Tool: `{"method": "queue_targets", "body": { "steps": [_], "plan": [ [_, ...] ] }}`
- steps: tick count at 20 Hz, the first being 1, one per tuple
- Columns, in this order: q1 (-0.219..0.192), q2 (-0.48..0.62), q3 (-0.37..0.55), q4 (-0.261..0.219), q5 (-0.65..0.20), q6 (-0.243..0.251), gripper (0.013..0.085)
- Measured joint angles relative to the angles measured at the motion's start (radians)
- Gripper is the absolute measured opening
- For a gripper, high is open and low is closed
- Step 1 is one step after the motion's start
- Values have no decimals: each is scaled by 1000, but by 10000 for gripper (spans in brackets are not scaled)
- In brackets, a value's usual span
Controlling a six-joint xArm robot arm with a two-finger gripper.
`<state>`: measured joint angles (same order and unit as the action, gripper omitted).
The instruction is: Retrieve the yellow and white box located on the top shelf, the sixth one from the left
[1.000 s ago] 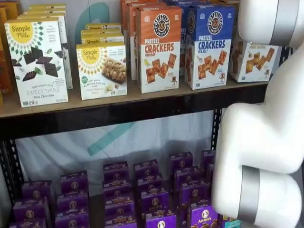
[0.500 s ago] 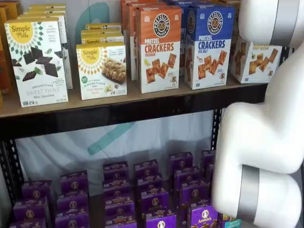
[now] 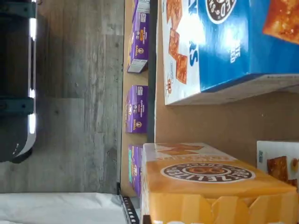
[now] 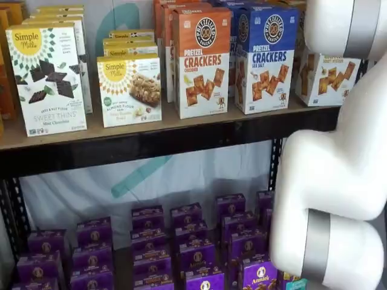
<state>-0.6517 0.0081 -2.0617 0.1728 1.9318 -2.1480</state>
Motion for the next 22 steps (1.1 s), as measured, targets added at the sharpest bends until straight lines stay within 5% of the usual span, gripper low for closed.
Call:
{"method": "queue_targets", "body": {
  "steps": [16,22],
  "plan": [
    [-40,-125,93,20,66,-22,570],
    [-17,-239,206,-4,88,-10,570]
  ]
}}
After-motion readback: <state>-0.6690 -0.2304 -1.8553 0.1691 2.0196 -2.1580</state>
